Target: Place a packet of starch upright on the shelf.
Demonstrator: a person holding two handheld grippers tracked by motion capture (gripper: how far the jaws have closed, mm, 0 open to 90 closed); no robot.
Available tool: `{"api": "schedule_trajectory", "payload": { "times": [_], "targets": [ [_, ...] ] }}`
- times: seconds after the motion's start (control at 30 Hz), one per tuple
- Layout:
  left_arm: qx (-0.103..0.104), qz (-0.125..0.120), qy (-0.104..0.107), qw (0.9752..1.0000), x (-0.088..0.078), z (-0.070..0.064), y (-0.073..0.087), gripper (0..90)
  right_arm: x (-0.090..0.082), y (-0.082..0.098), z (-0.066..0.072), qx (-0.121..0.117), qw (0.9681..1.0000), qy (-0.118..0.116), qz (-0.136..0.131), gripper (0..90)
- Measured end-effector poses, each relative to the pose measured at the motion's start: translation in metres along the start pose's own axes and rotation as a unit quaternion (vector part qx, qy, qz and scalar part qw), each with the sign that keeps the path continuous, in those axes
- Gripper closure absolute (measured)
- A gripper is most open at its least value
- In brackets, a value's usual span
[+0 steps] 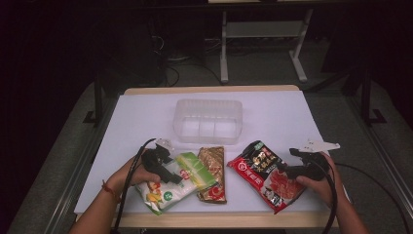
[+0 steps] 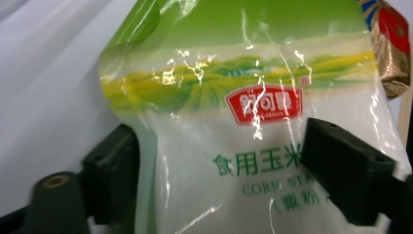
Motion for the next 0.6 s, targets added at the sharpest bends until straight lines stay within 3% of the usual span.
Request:
{"api": "schedule_trajectory", "payload": {
  "times": [0.2,0.3,0.37,0.4,0.5,0.53,0.6],
  "targets": [
    [0.005,0.02,-0.015,0.9997,0.0051,-0.0019,-0.0019,10.9,0.0018,0.0059,0.0006,-0.002,0.9998,-0.009,0.018,22.1],
    [0.013,0.042,-0.038,0.9983,0.0077,-0.0053,-0.0039,18.4,0.0022,0.0069,0.0018,0.001,0.9996,-0.014,0.024,22.1],
    [0.01,0.039,-0.049,0.998,0.0074,-0.0049,-0.0047,22.9,0.0022,0.007,0.0023,-0.002,0.9996,-0.015,0.025,22.1],
    [0.012,0.036,-0.067,0.997,0.0063,-0.003,-0.0055,39.3,0.002,0.007,0.004,-0.003,0.9995,-0.016,0.028,22.1],
    [0.018,0.03,-0.101,0.9942,0.0037,0.0007,-0.005,50.5,0.0023,0.0066,0.0052,-0.007,0.9994,-0.019,0.027,22.2],
    [0.018,0.027,-0.106,0.9939,0.0026,0.0021,-0.005,57.8,0.0026,0.0068,0.0057,-0.008,0.9993,-0.021,0.028,22.2],
    [0.016,0.017,-0.103,0.9944,0.0011,0.0039,-0.0049,62.7,0.0028,0.0069,0.0065,-0.008,0.9993,-0.022,0.03,22.2]
  ]
}}
Point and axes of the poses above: each handheld gripper's, and its own axes: x roughly forward along the jaws, y roughly out of its underside, z roughly to its left, the point moved 9 cm from there along x, roughly forward along the jaws, and after that the axes turned 12 degrees about y, right-handed, at the moved point
